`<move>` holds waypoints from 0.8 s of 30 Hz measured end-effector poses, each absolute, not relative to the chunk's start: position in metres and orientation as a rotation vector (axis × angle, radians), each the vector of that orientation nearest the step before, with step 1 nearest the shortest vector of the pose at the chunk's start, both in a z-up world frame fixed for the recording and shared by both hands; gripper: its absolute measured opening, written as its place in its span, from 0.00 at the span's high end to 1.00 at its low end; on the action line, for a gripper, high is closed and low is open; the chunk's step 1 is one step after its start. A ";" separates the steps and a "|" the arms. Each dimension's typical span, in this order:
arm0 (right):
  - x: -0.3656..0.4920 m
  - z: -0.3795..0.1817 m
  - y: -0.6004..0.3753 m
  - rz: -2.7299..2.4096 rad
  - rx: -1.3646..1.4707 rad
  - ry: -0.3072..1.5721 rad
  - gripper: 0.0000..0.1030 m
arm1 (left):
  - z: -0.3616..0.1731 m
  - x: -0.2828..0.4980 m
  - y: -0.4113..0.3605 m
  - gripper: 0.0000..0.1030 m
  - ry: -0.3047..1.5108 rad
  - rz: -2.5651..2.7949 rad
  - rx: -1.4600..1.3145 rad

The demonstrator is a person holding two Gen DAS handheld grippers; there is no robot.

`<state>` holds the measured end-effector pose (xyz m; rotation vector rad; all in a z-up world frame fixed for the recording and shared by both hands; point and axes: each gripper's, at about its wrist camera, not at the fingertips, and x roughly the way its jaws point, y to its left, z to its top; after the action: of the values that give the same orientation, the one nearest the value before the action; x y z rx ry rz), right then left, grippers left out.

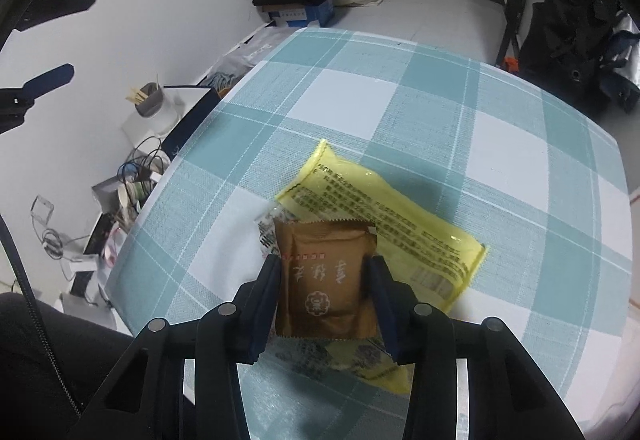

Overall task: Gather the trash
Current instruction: 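Lower the right tool onto the brown snack packet and close on it, then close the left tool on the last yellow wrapper and lift it while the right tool lifts the brown packet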

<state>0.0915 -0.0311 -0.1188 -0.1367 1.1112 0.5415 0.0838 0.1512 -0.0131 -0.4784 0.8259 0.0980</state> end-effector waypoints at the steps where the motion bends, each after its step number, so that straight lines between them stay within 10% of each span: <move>1: 0.090 -0.118 -0.033 0.544 -0.134 1.108 0.59 | -0.014 0.084 0.150 0.17 0.828 0.101 -0.471; 24: 0.096 -0.056 -0.164 0.436 0.127 0.938 0.59 | -0.098 0.122 0.035 0.17 1.189 -0.159 -0.171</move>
<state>0.0962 -0.1643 -0.0563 0.1273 0.9376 0.4361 0.1223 0.0352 -0.0980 -0.1708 1.1890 -0.1595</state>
